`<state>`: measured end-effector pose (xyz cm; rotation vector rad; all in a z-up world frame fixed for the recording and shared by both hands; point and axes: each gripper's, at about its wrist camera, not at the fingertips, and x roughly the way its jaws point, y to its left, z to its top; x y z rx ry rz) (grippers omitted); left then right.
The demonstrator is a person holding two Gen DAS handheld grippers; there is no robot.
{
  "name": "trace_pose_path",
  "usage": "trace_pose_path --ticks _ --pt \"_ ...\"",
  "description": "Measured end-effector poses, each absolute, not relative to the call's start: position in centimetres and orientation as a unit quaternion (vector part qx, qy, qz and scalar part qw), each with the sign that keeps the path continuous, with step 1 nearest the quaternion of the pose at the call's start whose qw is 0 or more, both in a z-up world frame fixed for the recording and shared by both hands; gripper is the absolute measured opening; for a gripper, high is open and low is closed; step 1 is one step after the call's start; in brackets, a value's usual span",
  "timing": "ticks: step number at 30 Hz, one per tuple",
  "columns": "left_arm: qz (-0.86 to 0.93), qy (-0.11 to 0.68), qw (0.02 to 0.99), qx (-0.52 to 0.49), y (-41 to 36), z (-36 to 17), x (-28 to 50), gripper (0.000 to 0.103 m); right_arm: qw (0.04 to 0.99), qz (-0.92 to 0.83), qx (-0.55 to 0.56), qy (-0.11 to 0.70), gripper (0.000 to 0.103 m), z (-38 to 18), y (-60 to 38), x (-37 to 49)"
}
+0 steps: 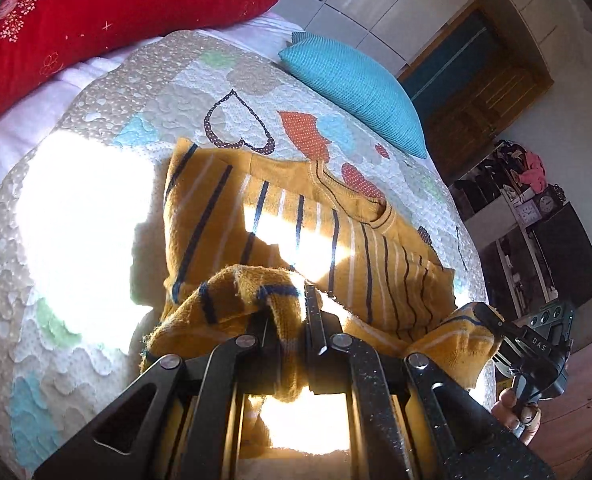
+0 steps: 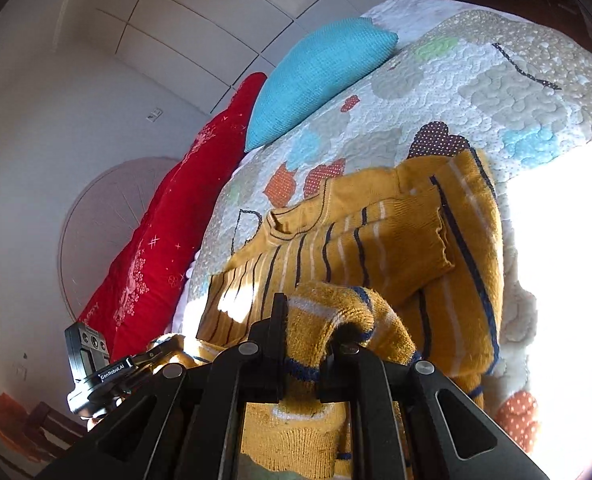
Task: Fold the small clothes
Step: 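Lift the hem with both tools and fold it toward the collar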
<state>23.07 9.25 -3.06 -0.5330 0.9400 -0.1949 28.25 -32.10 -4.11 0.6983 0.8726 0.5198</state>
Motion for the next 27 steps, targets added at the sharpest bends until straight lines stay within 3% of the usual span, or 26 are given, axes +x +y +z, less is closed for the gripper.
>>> trace_pose_path --ticks 2,5,7,14,17,19,22,27 --pt "-0.098 0.455 0.843 -0.271 9.7 -3.7 24.9 0.008 0.796 0.249 0.358 0.419 0.013 -5.1 -32.6 30.4" --pt "-0.107 0.454 0.817 -0.338 11.4 -5.0 27.4 0.011 0.758 0.251 0.423 0.428 0.027 -7.0 -33.5 33.4" --pt "-0.109 0.449 0.803 -0.377 12.3 -5.8 28.8 0.021 0.740 0.245 0.457 0.429 0.050 -8.3 -34.1 35.0" --pt "-0.103 0.452 0.785 -0.412 13.4 -7.1 31.7 0.036 0.739 0.210 0.484 0.419 0.053 -9.4 -34.4 39.0" --pt "-0.103 0.430 0.771 -0.459 15.0 -7.6 32.3 0.054 0.725 0.213 0.511 0.411 0.064 -9.8 -34.7 40.2" --pt "-0.085 0.405 0.771 -0.484 16.6 -7.6 32.3 0.073 0.722 0.210 0.517 0.410 0.064 -10.1 -34.7 40.6" --pt "-0.053 0.398 0.769 -0.497 18.4 -7.8 32.4 0.075 0.723 0.207 0.517 0.409 0.065 -10.2 -34.8 40.8" --pt "-0.023 0.431 0.796 -0.425 18.6 -7.7 32.0 0.075 0.738 0.180 0.508 0.407 0.068 -9.7 -35.7 41.5"
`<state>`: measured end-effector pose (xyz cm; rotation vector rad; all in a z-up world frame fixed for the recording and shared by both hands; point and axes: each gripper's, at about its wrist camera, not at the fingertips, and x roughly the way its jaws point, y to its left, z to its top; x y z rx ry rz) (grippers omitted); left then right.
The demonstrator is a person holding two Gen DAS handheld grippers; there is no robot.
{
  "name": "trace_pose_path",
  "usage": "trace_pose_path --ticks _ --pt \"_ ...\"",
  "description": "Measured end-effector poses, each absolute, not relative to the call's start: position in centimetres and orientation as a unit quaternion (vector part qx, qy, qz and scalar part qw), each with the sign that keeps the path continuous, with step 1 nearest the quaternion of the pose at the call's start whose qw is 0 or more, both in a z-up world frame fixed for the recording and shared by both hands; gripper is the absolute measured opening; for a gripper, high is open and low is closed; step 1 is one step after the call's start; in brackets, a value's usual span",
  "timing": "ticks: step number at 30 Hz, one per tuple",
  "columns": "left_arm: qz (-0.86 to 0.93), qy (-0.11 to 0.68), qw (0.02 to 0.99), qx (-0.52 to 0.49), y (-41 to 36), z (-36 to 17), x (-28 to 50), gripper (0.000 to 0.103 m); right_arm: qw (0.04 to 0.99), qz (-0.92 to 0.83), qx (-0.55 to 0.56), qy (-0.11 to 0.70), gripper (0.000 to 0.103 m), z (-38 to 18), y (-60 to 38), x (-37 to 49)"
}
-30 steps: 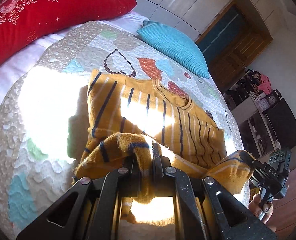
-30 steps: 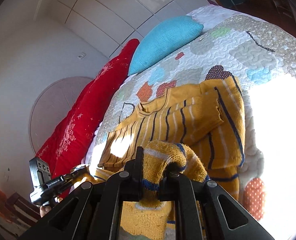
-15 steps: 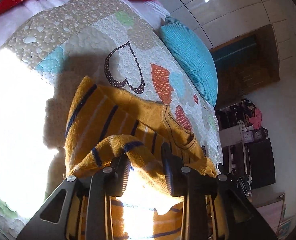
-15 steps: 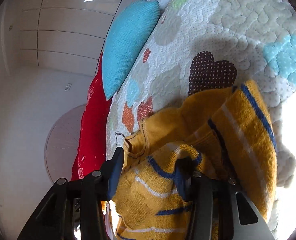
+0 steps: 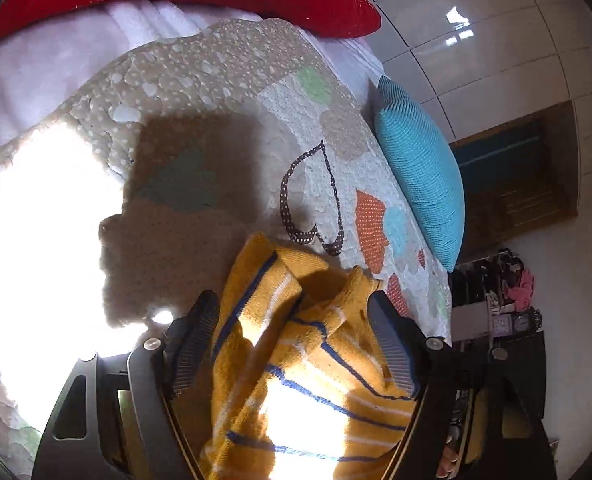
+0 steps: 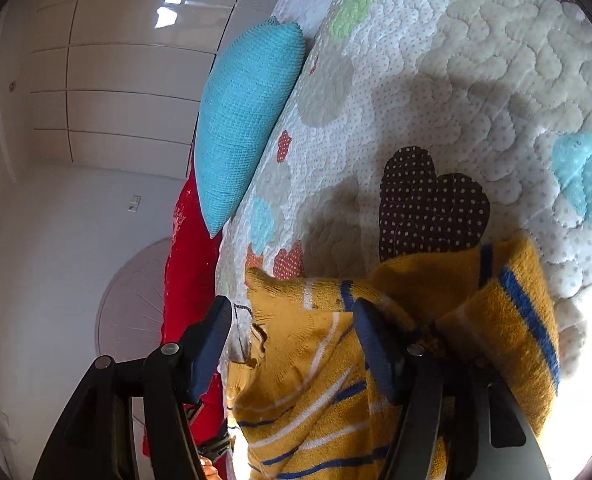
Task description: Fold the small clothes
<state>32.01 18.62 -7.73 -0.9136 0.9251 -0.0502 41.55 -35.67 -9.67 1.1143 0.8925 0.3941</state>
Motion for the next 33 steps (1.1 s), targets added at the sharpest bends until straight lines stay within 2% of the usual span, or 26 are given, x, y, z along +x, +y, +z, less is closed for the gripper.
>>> trace_pose_path --ticks 3,9,15,16,17,18,19,21,26,30,31,32,33 --pt "-0.023 0.444 0.806 -0.390 18.1 -7.6 31.7 0.075 0.768 0.160 0.461 0.414 0.068 -8.3 -35.5 41.5" --pt "-0.073 0.480 0.824 -0.292 14.8 -7.2 33.9 0.081 0.844 0.143 0.294 0.425 0.070 -4.6 -32.8 41.3" --pt "-0.068 0.509 0.839 -0.181 11.1 -8.1 37.7 0.082 0.872 0.141 0.127 0.452 0.072 -4.3 -28.2 43.7" --pt "-0.063 0.518 0.837 -0.166 10.7 -8.4 38.2 0.072 0.871 0.139 0.102 0.460 0.071 -4.7 -27.3 44.2" --pt "-0.055 0.525 0.837 -0.144 10.4 -8.5 38.5 0.055 0.869 0.139 0.081 0.467 0.066 -5.1 -26.6 44.6" --pt "-0.052 0.532 0.835 -0.131 10.2 -8.5 38.8 0.015 0.866 0.144 0.069 0.475 0.027 -5.4 -26.1 44.8" --pt "-0.055 0.538 0.830 -0.135 10.3 -8.3 38.9 0.009 0.859 0.153 0.066 0.485 0.007 -5.8 -25.7 45.2" --pt "-0.059 0.529 0.834 -0.145 10.9 -7.4 39.2 0.005 0.866 0.147 0.057 0.475 0.007 -5.5 -25.7 45.4" --pt "-0.027 0.516 0.839 -0.170 12.3 -7.2 40.8 0.004 0.876 0.104 0.095 0.461 0.006 -5.2 -27.1 47.2" --pt "-0.014 0.539 0.827 -0.160 11.5 -9.6 41.5 0.009 0.853 0.081 0.118 0.502 0.010 -8.2 -27.6 48.9" --pt "-0.017 0.533 0.829 -0.166 11.6 -9.5 41.3 0.011 0.853 0.086 0.131 0.499 0.012 -8.4 -28.0 48.9" --pt "-0.020 0.530 0.829 -0.175 11.8 -9.3 41.1 0.015 0.852 0.091 0.149 0.494 0.023 -8.2 -28.6 48.8" --pt "-0.022 0.529 0.828 -0.185 12.1 -9.1 40.8 0.026 0.851 0.090 0.165 0.491 0.031 -7.8 -29.3 48.5"
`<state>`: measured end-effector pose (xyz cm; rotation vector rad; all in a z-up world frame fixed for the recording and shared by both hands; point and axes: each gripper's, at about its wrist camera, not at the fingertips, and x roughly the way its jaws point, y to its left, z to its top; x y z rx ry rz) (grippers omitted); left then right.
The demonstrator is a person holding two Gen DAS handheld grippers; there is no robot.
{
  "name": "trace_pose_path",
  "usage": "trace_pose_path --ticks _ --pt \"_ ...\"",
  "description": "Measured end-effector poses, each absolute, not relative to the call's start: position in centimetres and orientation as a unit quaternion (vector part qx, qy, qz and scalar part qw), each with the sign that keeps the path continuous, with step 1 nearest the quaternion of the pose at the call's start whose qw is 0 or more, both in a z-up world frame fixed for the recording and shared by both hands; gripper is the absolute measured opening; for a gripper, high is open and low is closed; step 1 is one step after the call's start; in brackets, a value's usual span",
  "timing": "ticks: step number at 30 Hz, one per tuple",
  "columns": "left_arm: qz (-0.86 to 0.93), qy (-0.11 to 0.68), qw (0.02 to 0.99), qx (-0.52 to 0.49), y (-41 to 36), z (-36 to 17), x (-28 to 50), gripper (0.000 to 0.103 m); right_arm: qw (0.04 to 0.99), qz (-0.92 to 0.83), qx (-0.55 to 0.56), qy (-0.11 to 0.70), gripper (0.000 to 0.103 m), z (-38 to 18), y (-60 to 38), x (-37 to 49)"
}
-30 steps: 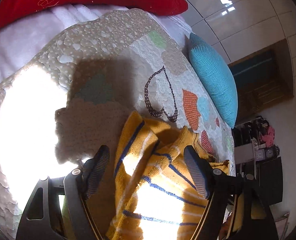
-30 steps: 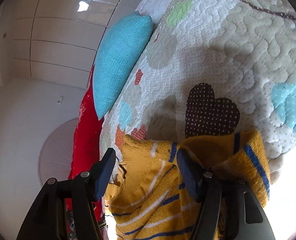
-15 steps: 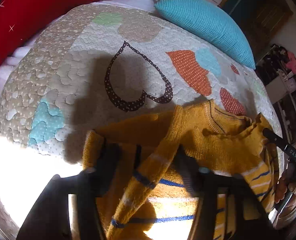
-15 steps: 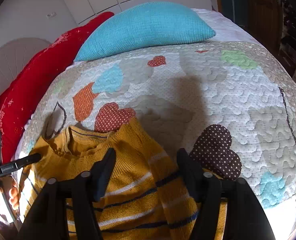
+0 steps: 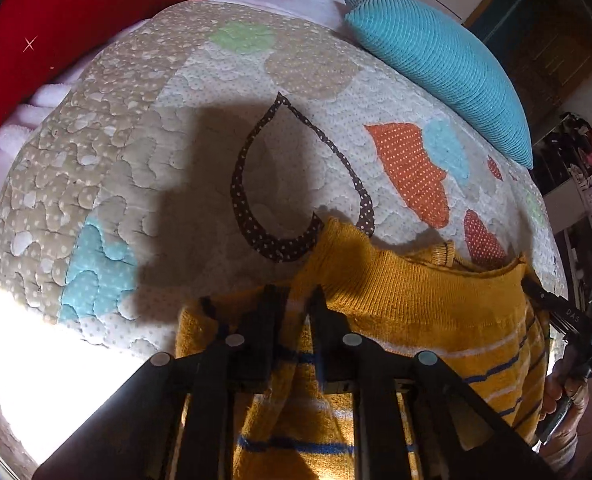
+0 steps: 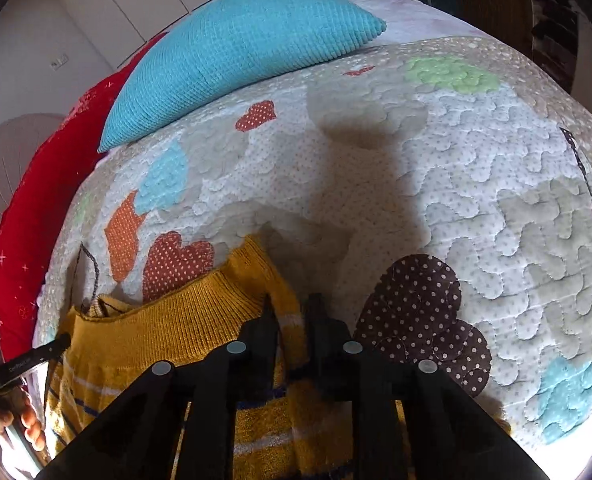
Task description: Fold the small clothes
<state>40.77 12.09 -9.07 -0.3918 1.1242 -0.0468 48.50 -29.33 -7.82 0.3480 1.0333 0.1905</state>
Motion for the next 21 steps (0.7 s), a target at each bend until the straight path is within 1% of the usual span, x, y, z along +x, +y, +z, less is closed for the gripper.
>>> trace_pose_path --ticks 1,2,4,6,7,8,9,15,17,19,20,21 --pt "-0.024 0.527 0.827 -0.194 12.5 -8.7 40.2 0.040 0.853 0.086 0.178 0.483 0.042 -7.2 -30.2 48.0" --pt "-0.027 0.520 0.830 -0.202 12.9 -8.1 39.6 0.045 0.858 0.083 0.188 0.471 0.045 -6.4 -31.1 47.2" --pt "-0.032 0.503 0.839 -0.207 13.9 -6.7 37.7 0.055 0.864 0.091 0.203 0.452 0.045 -4.6 -32.9 45.0" --pt "-0.039 0.489 0.847 -0.206 14.9 -5.8 35.2 0.063 0.870 0.094 0.192 0.444 0.047 -3.0 -34.6 42.1" --pt "-0.041 0.484 0.849 -0.207 15.4 -5.5 33.9 0.067 0.874 0.096 0.183 0.440 0.051 -2.4 -35.3 40.4" --pt "-0.043 0.482 0.850 -0.211 16.0 -5.5 32.4 0.069 0.876 0.098 0.173 0.439 0.055 -1.9 -36.0 38.5" --pt "-0.047 0.483 0.848 -0.216 16.5 -5.6 30.9 0.072 0.878 0.098 0.164 0.439 0.056 -1.7 -36.6 36.6" --pt "-0.087 0.504 0.829 -0.228 16.6 -8.4 23.9 0.073 0.867 0.136 0.189 0.441 0.058 -3.2 -38.5 26.8" --pt "-0.107 0.509 0.824 -0.225 15.7 -9.4 22.5 0.076 0.867 0.143 0.192 0.436 0.058 -4.1 -37.8 25.2" --pt "-0.122 0.509 0.825 -0.214 14.2 -10.2 21.7 0.087 0.863 0.150 0.201 0.439 0.058 -5.4 -36.8 24.7" --pt "-0.117 0.504 0.832 -0.199 13.4 -10.3 21.4 0.088 0.861 0.147 0.206 0.440 0.058 -6.2 -36.2 24.7" --pt "-0.104 0.502 0.839 -0.182 12.8 -10.3 21.4 0.088 0.859 0.147 0.211 0.443 0.055 -6.9 -35.6 24.8"
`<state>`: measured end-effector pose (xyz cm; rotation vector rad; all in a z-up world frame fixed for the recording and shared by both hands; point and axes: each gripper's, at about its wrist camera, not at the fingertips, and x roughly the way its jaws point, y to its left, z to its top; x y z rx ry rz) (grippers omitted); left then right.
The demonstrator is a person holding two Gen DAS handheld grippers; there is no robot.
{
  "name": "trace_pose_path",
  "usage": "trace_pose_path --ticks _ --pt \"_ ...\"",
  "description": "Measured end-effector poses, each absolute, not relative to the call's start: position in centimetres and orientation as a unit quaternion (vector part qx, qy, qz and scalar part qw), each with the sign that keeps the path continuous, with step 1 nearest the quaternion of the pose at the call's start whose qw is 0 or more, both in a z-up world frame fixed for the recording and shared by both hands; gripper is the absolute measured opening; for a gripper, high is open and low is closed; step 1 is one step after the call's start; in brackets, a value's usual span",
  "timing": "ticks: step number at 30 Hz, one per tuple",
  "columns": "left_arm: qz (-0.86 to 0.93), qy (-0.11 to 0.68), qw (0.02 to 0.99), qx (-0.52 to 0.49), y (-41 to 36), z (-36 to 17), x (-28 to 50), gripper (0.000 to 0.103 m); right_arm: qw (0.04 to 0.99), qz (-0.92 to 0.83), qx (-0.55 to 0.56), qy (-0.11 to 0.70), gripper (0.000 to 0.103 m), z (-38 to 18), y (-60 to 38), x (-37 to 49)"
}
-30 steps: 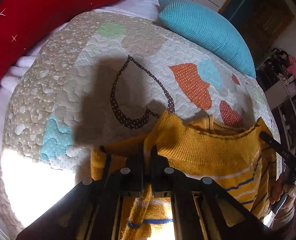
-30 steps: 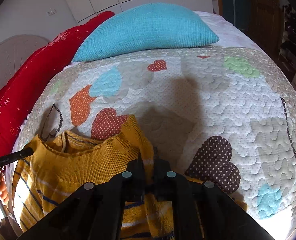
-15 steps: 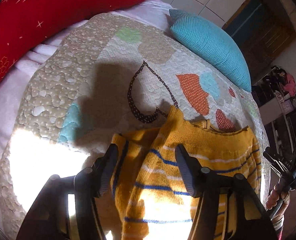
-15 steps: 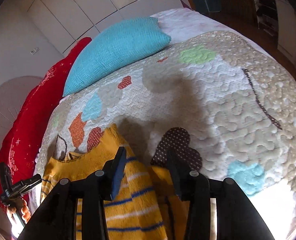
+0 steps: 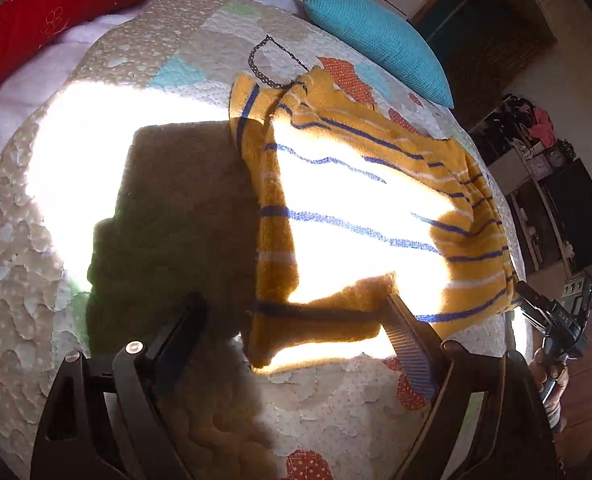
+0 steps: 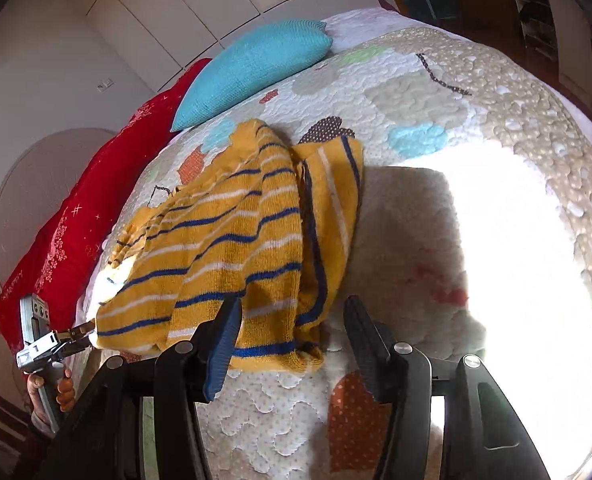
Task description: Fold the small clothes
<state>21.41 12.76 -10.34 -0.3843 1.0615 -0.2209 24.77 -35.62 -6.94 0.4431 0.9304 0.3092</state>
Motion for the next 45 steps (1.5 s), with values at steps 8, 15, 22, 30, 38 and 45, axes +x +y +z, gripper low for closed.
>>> trace_pose_path --ticks 8,15,22,30,38,45 --pt "-0.117 0.524 0.833 -0.135 13.1 -5.4 21.5 0.008 0.848 0.172 0.268 0.423 0.005 -5.2 -38.9 22.8" --pt "-0.083 0.532 0.837 -0.101 13.2 -7.7 19.1 0.008 0.827 0.110 0.298 0.465 0.001 -10.0 -43.6 20.4" --pt "-0.014 0.449 0.885 -0.121 15.4 -7.4 16.5 0.080 0.885 0.083 0.231 0.396 0.008 -3.6 -41.4 21.7" --pt "0.032 0.428 0.895 -0.123 15.7 -11.2 16.6 0.086 0.891 0.142 0.150 0.404 0.044 -1.9 -28.3 31.3" --pt "0.021 0.424 0.901 -0.088 14.8 -11.7 16.4 0.098 0.888 0.022 0.135 0.440 0.043 -6.5 -29.8 38.2" --pt "0.029 0.423 0.903 -0.075 14.3 -11.8 16.3 0.098 0.894 -0.039 0.127 0.428 0.051 -4.3 -34.3 34.6"
